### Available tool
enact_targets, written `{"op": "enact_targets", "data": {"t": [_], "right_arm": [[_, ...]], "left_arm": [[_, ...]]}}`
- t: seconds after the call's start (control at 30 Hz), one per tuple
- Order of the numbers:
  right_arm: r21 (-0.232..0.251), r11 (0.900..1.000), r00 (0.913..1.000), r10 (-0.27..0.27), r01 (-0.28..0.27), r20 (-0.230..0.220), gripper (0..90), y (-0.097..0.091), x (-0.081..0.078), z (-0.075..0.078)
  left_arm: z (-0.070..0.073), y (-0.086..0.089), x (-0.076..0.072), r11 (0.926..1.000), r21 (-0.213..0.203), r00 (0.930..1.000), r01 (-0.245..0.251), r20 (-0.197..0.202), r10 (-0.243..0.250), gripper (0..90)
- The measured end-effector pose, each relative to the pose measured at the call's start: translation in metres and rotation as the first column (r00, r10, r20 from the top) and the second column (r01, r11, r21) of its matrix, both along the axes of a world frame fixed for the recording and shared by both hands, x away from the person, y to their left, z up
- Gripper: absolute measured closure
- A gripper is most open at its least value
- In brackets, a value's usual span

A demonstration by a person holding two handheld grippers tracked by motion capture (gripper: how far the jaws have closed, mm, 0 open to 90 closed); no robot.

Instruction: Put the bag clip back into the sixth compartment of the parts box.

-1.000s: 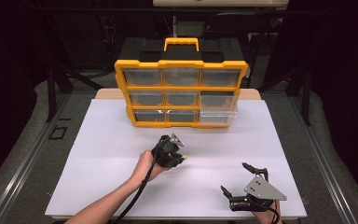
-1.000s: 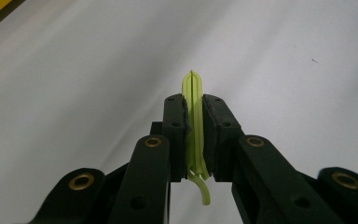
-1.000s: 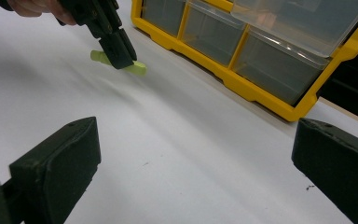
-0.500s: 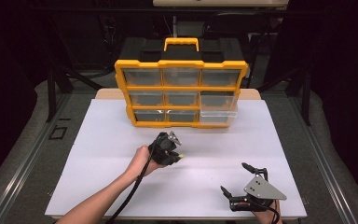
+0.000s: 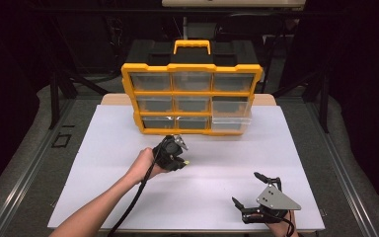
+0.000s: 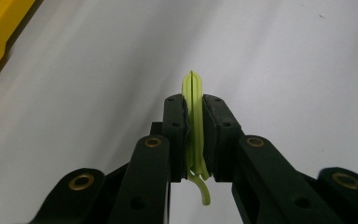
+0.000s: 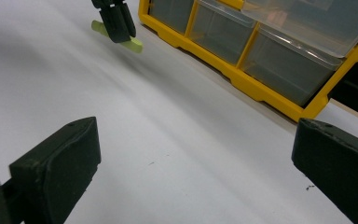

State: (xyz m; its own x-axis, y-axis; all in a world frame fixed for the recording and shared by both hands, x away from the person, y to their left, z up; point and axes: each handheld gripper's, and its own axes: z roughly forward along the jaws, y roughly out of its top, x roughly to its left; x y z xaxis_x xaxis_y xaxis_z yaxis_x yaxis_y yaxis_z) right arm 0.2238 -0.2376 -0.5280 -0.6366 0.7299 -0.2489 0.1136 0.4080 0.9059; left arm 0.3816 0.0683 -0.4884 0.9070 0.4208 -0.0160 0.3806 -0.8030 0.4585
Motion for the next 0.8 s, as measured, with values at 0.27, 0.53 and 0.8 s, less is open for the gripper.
{"op": "enact_targets", "data": {"t": [0.27, 0.53, 0.8], "right_arm": [[0.001, 1.0, 1.0, 0.0, 0.0, -0.002, 0.6, -0.002, 0.001, 0.0], [0.003, 1.0, 1.0, -0.003, 0.003, -0.004, 0.7, -0.002, 0.001, 0.0], [0.008, 1.0, 1.0, -0.005, 0.005, -0.001, 0.6, -0.003, -0.001, 0.0]], "left_arm": [[0.005, 0.0, 0.006, 0.9992, 0.03, 0.9996, 0.026, 0.005, -0.026, 80.3], [0.011, -0.001, 0.015, 0.9968, 0.063, 0.9986, 0.049, 0.017, -0.05, 80.3], [0.019, 0.003, 0.023, 0.9952, 0.076, 0.997, 0.063, 0.041, -0.066, 80.3]]}}
